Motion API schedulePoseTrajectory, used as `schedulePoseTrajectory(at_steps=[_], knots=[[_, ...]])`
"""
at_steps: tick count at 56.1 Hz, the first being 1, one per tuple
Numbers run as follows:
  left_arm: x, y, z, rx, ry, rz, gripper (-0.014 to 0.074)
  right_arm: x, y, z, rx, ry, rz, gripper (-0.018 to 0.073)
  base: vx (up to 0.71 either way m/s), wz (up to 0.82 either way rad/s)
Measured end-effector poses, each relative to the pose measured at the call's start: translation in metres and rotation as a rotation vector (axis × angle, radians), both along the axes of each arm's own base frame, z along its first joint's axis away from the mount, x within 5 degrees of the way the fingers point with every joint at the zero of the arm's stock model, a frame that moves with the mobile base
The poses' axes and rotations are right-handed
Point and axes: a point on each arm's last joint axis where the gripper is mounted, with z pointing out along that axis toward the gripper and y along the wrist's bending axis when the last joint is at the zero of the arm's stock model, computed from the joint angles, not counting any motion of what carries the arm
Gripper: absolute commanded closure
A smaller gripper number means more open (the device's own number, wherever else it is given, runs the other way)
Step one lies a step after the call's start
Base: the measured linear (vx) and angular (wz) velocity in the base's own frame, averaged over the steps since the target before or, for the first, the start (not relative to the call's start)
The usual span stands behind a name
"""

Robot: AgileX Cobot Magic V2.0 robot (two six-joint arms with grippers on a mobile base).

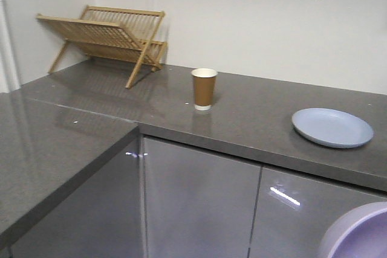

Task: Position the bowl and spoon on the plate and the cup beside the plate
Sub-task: 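Drive the base holding spoon and bowl to the pale blue plate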

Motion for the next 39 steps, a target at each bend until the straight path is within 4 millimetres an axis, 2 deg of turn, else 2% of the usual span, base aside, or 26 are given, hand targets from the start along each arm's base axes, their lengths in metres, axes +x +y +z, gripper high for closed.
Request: schedulePoseTrajectory(at_steps=[22,39], knots=[[0.0,0.0,0.0,0.0,0.0,0.0,0.0596,0.0,0.0,0.0,0.0,0.0,0.0,0.0568,0.14,-0.57],[0.0,0.0,0.0,-0.001,0.0,0.0,0.0596,0.0,0.0,0.0,-0.001,0.0,0.0,0.0568,0.18,-0.32]])
